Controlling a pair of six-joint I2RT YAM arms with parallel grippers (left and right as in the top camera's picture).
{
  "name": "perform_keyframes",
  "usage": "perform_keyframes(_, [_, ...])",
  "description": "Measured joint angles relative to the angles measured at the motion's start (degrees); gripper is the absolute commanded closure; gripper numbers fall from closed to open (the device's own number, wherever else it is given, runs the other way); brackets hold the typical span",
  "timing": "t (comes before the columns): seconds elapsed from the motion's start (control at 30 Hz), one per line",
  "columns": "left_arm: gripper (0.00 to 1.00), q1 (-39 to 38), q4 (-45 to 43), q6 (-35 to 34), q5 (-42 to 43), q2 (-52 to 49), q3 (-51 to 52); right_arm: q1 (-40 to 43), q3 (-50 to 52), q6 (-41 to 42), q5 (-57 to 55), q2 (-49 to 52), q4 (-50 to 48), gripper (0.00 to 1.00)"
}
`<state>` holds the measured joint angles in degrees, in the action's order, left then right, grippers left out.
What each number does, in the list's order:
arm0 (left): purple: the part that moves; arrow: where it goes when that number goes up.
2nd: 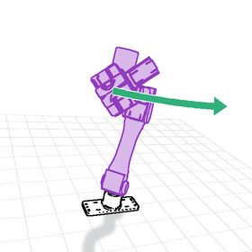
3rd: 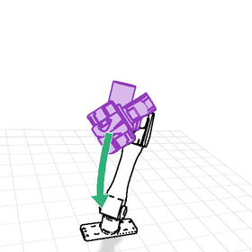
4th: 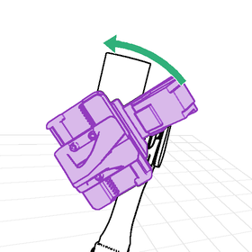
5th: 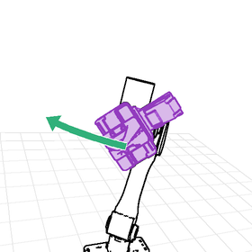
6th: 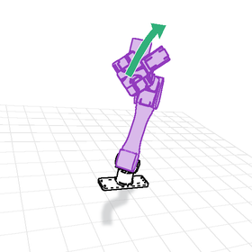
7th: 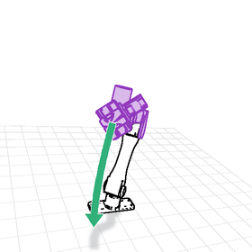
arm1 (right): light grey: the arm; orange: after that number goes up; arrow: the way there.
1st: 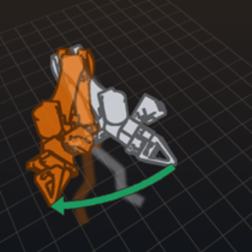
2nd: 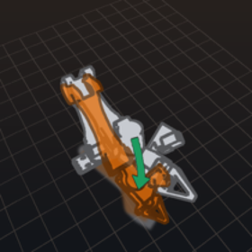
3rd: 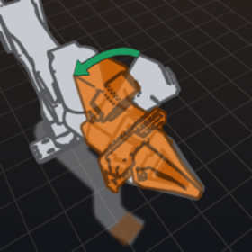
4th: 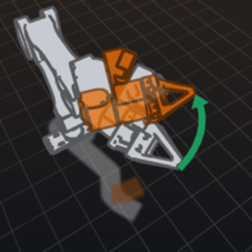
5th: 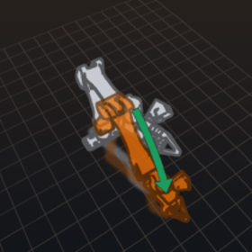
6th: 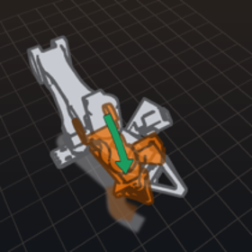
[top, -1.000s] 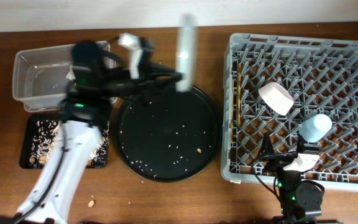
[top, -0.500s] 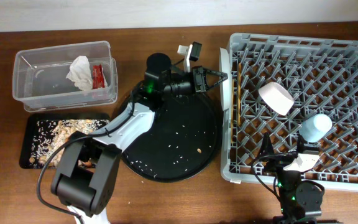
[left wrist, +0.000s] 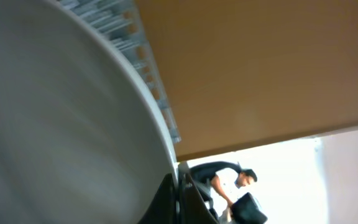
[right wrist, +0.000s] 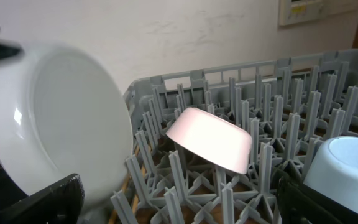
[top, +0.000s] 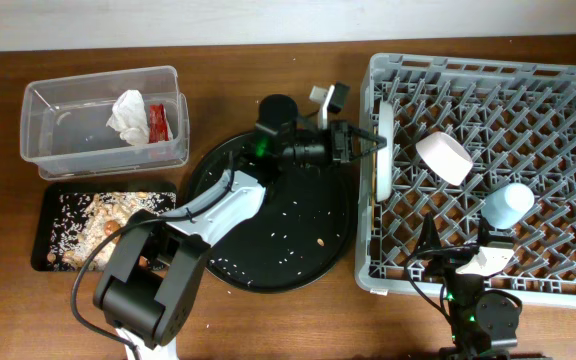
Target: Sort waste into correct bins and load items into the dishwasher rack
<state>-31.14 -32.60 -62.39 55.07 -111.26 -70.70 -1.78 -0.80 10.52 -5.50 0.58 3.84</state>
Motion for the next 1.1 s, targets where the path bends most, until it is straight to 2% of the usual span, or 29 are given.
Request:
perform_keyframes(0.03, [0.33, 0.0, 3.4, 1.9, -1.0, 0.0, 0.0, 0.0, 0.0, 0.0, 0.0, 0.0, 0.0, 0.02])
perform_keyframes(0.07, [0.01, 0.0, 4.2, 3.7, -1.5, -0.2, 0.0, 0.0, 0.0, 0.0, 0.0, 0.0, 0.0, 0.02])
perform_keyframes(0.13, [0.01, 0.1, 4.9, 7.5, -2.2, -0.2, 0.0, 0.0, 0.0, 0.0, 0.0, 0.0, 0.0, 0.02])
perform_keyframes(0.2, [0.01, 0.3, 9.6, 10.5, -2.9, 0.0, -0.2, 0.0, 0.0, 0.0, 0.0, 0.0, 0.0, 0.02])
perform_keyframes(0.27, [0.01, 0.7, 19.0, 15.0, -4.8, 1.0, -0.2, 0.0, 0.0, 0.0, 0.0, 0.0, 0.0, 0.02])
perform_keyframes(0.3, [0.01, 1.2, 28.3, 18.8, -7.5, 2.8, -0.1, 0.0, 0.0, 0.0, 0.0, 0.0, 0.0, 0.02])
perform_keyframes(0.33, [0.01, 1.6, 33.5, 21.6, -9.8, 4.7, 0.0, 0.0, 0.0, 0.0, 0.0, 0.0, 0.0, 0.02])
perform_keyframes(0.4, [0.01, 2.5, 50.8, 29.7, -17.8, 13.4, 0.0, 0.0, 0.0, 0.0, 0.0, 0.0, 0.0, 0.02])
perform_keyframes(0.53, [0.01, 4.3, 70.9, 39.6, -31.6, 31.8, -0.9, 0.0, 0.0, 0.0, 0.0, 0.0, 0.0, 0.02])
perform_keyframes(0.57, [0.01, 5.1, 75.9, 41.9, -37.4, 38.4, -1.1, 0.0, 0.0, 0.0, 0.0, 0.0, 0.0, 0.02])
perform_keyframes(0.77, [0.00, 5.3, 93.4, 44.9, -58.6, 58.2, -1.3, 0.0, 0.0, 0.0, 0.0, 0.0, 0.0, 0.02])
perform_keyframes(0.87, [0.00, 5.4, 99.0, 47.5, -67.2, 65.4, -1.1, 0.0, 0.0, 0.0, 0.0, 0.0, 0.0, 0.02])
perform_keyframes(0.97, [0.00, 5.4, 98.5, 50.1, -73.4, 70.3, 1.3, 0.0, 0.0, 0.0, 0.0, 0.0, 0.0, 0.02])
perform_keyframes(1.03, [0.00, 5.4, 92.5, 51.7, -76.6, 73.7, 6.5, 0.0, 0.0, 0.0, 0.0, 0.0, 0.0, 0.02])
perform_keyframes(1.1, [0.00, 5.5, 81.7, 55.6, -78.6, 76.9, 14.0, 0.0, 0.0, 0.0, 0.0, 0.0, 0.0, 0.02])
